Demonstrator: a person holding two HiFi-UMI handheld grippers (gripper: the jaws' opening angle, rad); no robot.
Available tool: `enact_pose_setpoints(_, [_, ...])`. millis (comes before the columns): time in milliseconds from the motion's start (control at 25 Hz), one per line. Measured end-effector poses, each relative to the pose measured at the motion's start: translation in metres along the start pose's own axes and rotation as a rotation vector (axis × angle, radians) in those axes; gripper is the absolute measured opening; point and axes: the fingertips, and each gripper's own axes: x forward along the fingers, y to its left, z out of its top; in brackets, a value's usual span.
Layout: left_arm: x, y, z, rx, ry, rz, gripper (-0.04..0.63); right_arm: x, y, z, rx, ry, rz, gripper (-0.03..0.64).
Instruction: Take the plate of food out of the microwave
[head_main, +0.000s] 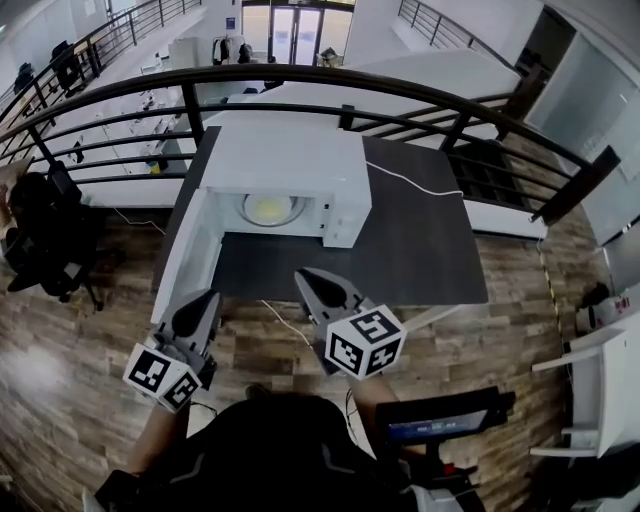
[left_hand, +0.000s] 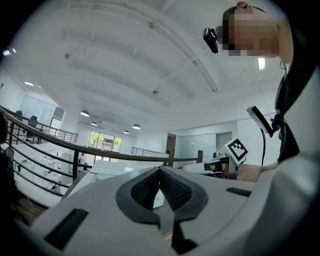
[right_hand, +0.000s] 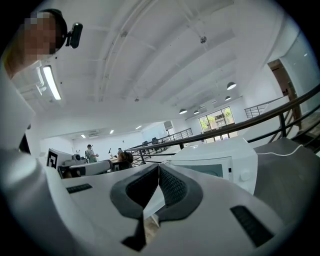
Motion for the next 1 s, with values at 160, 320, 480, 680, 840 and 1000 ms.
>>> enact_pose_setpoints(160, [-0.004,0.012,-0.004,-0.008,0.008,-0.039,0.005,0.013,0.005,-0.004,0.008,-0.003,-0.034,0.002])
enact_pose_setpoints(320, [-0.008,0.026,-0.004,-0.012,0.008,-0.053,0.005,0.024,0.01,-0.01,0.024,0.005,-0.056,0.002])
enact_pose_setpoints(480, [-0.004,0.033,-0.004,-0.024,0.002,-0.056,0.005,0.036,-0.003,-0.012,0.041,0.001,-0.081,0.002])
enact_pose_setpoints(680, [0.008,0.046,-0.008,-0.032,0.003,-0.021,0.005,0.059,-0.03,-0.024,0.109,0.016,-0.08,0.002])
enact_pose_setpoints(840, [0.025,0.056,-0.005,-0.026,0.008,0.01,0.005,0.082,-0.059,-0.031,0.173,0.026,-0.065,0.034])
enact_pose_setpoints(1000, [0.042,0.062,0.01,-0.027,-0.028,0.03,0.005,0.11,-0.091,-0.049,0.289,0.045,-0.059,0.062])
